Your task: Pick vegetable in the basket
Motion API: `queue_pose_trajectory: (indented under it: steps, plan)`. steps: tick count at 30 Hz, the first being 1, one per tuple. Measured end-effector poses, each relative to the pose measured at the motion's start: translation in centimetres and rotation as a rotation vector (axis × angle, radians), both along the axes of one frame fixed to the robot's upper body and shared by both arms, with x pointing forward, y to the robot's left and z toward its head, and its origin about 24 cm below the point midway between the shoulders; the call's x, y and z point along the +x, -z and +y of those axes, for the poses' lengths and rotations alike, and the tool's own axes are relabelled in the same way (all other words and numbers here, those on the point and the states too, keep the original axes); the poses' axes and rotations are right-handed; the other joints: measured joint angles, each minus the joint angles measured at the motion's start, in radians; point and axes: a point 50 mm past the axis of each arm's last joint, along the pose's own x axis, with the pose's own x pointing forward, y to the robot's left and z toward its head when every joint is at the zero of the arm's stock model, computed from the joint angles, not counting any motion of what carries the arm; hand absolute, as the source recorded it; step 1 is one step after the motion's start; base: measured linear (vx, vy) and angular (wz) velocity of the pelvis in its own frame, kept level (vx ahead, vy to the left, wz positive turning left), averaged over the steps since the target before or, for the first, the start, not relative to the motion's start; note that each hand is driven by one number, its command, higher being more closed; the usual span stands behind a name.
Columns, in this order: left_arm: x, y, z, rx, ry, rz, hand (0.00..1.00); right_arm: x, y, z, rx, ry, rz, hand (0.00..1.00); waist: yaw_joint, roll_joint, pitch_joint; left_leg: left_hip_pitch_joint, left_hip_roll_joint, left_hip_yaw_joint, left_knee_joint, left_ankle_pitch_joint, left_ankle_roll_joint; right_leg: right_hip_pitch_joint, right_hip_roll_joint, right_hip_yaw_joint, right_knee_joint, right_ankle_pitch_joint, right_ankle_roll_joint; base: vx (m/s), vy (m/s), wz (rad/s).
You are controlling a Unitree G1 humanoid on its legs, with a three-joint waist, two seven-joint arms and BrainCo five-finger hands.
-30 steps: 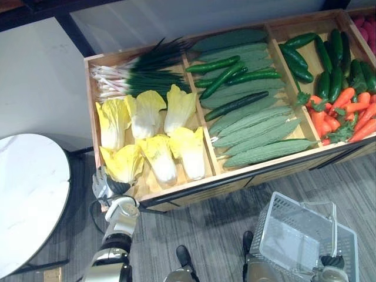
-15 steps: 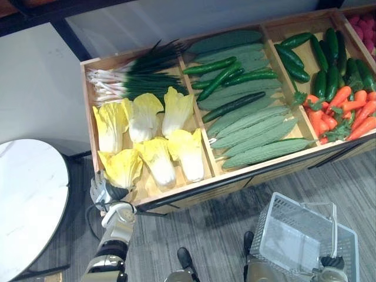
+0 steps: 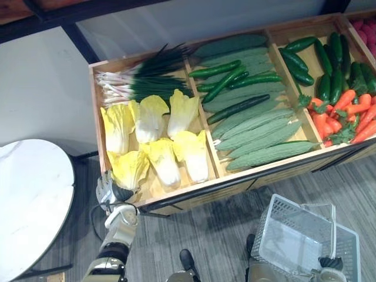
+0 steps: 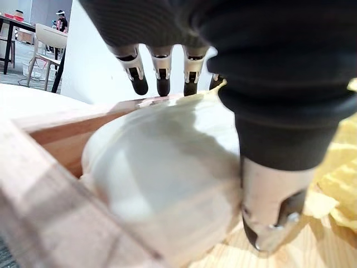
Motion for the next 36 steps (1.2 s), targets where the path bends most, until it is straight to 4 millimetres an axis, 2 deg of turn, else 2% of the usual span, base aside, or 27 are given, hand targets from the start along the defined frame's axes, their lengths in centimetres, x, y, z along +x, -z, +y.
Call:
queue_pose_trajectory:
  steps: [2, 6, 8, 13, 15, 20, 26, 36]
  plan:
    - [0.1, -0.2, -0.7, -0.009, 0.038, -0.009, 0.00, -0.5, 0.2, 0.1, 0.003, 0.006, 0.011, 1.00, -0.001, 0.001, -0.003, 0.001, -0.003, -0.012, 0.000, 0.000, 0.001, 0.010, -0.005, -0.016, -0.001, 0.000, 0.000, 0.01, -0.011, 0.18]
    - [0.0, -0.2, -4.0, -0.090, 0.172, -0.034, 0.00, -0.8, 0.4, 0.5, 0.017, 0.014, 0.015, 1.00, -0.021, -0.009, -0.009, 0.011, -0.008, -0.039, 0.000, 0.003, 0.005, 0.038, -0.013, -0.052, -0.001, 0.000, 0.000, 0.00, -0.011, 0.17]
    - [-0.2, -0.4, -5.0, -0.129, 0.170, -0.076, 0.00, -1.3, 0.7, 0.7, 0.025, 0.019, 0.026, 1.00, -0.021, -0.013, -0.018, 0.019, -0.007, -0.041, 0.000, 0.003, 0.005, 0.047, -0.011, -0.053, -0.002, 0.000, 0.000, -0.01, -0.006, 0.02]
    - [-0.4, -1.1, -6.3, -0.183, 0.186, -0.133, 0.00, -2.2, 1.0, 1.0, 0.037, 0.025, 0.050, 1.00, -0.024, -0.010, -0.032, 0.019, -0.006, -0.063, 0.000, 0.012, 0.018, 0.061, -0.011, -0.074, -0.001, -0.001, 0.000, -0.05, -0.020, 0.11]
    - [-1.0, -1.3, -6.7, -0.202, 0.187, -0.155, 0.00, -2.6, 1.1, 1.0, 0.041, 0.026, 0.058, 1.00, -0.023, -0.010, -0.060, 0.022, -0.005, -0.066, -0.001, 0.014, 0.020, 0.065, -0.011, -0.079, -0.001, -0.002, -0.003, -0.03, -0.012, 0.06]
    - [-1.2, -1.7, -7.3, -0.225, 0.203, -0.195, 0.00, -3.1, 1.3, 1.2, 0.049, 0.027, 0.072, 1.00, -0.023, -0.009, -0.082, 0.023, -0.006, -0.091, -0.005, 0.017, 0.023, 0.082, -0.013, -0.105, -0.004, -0.004, -0.006, -0.03, -0.010, 0.12]
    - [-1.6, -1.2, -7.3, -0.236, 0.198, -0.177, 0.00, -3.1, 1.4, 1.5, 0.069, 0.009, 0.076, 1.00, -0.022, -0.017, -0.095, 0.024, -0.005, -0.095, -0.007, 0.017, 0.023, 0.097, -0.013, -0.116, -0.020, -0.009, -0.013, 0.00, -0.007, 0.04]
    - [-2.3, 0.0, -5.2, -0.225, 0.084, -0.112, 0.00, -3.6, 1.8, 2.2, 0.088, 0.011, 0.086, 1.00, -0.023, -0.032, -0.120, 0.036, -0.002, -0.091, -0.004, 0.014, 0.020, 0.116, -0.008, -0.121, -0.039, -0.004, -0.006, 0.01, -0.003, 0.00]
